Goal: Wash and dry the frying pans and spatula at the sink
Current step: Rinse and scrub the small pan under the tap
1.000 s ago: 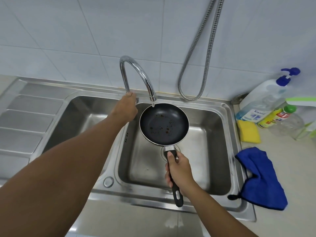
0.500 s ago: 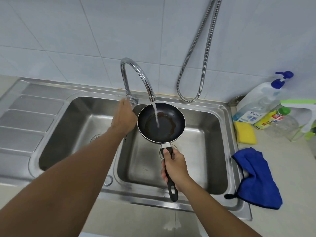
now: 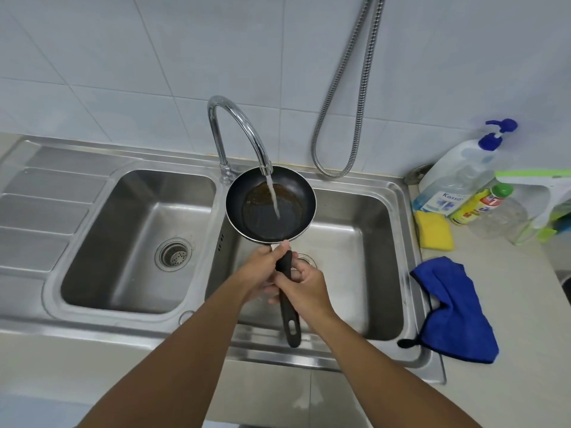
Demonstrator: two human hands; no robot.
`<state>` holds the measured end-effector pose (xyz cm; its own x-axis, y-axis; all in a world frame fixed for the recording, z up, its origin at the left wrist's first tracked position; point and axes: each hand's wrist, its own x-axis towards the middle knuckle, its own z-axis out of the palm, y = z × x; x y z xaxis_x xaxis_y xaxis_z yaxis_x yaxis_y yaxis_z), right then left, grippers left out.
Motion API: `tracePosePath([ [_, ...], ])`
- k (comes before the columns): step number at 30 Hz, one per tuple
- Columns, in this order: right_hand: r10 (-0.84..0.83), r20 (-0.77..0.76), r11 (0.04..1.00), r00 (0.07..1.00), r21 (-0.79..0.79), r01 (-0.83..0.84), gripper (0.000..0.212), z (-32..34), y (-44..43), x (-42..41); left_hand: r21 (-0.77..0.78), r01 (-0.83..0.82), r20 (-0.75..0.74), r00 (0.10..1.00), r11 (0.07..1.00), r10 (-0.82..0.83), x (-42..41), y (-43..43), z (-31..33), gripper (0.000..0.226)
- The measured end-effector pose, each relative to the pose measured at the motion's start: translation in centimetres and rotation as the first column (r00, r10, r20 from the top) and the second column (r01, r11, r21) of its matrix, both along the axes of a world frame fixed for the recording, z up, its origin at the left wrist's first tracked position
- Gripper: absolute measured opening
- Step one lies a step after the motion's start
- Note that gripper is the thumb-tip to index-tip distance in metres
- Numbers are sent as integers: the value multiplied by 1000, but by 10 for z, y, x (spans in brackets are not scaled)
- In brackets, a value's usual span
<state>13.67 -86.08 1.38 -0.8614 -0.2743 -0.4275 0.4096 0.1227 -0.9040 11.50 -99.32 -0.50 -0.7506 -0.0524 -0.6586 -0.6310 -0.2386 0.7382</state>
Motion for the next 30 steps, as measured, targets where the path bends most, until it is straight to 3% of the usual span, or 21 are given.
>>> tracePosePath([
  [4,-73,-86,992,994,96,81,20,-11,35,-14,-6,-54,-72,996,999,54,-3,-3,10,27],
  [6,-132,-224,954,966,235,185,17,-17,59,-36,40,-52,-60,997,998,54,1,-5,13,24],
  [8,-84,-380,872,921,419,252,19,-21,87,-67,157,-85,-29,995,984,91,5,-3,15,22],
  [10,21,-471,755,882,585,295,27,-21,116,-99,210,-133,-2,991,969,136,8,2,17,20],
  [12,95,-487,566,868,744,356,41,-25,146,-129,210,-176,13,984,962,178,9,5,17,20],
  [15,90,-352,212,932,921,328,54,-27,187,-165,177,-178,30,984,968,175,11,5,14,24],
  [16,67,-277,141,959,954,265,54,-30,198,-173,166,-163,39,987,973,159,12,6,12,25],
  [17,43,-216,130,975,969,209,53,-32,209,-179,164,-155,46,988,974,150,13,7,10,27],
  [19,9,-167,221,986,962,161,50,-35,222,-188,182,-157,60,987,971,148,14,9,9,27],
  [21,-11,-224,259,974,941,219,43,-38,230,-190,192,-152,69,988,970,141,14,10,7,25],
  [24,69,-405,116,912,911,396,32,-33,232,-186,126,-98,56,994,987,91,15,8,5,21],
  [25,138,-485,107,864,874,474,32,-28,230,-183,103,-77,53,996,992,72,14,7,5,19],
  [27,250,-631,262,735,774,576,33,-18,215,-179,94,-60,71,996,994,54,13,5,6,16],
  [30,318,-759,572,568,631,524,36,-3,169,-186,139,-75,90,994,987,63,9,3,6,19],
])
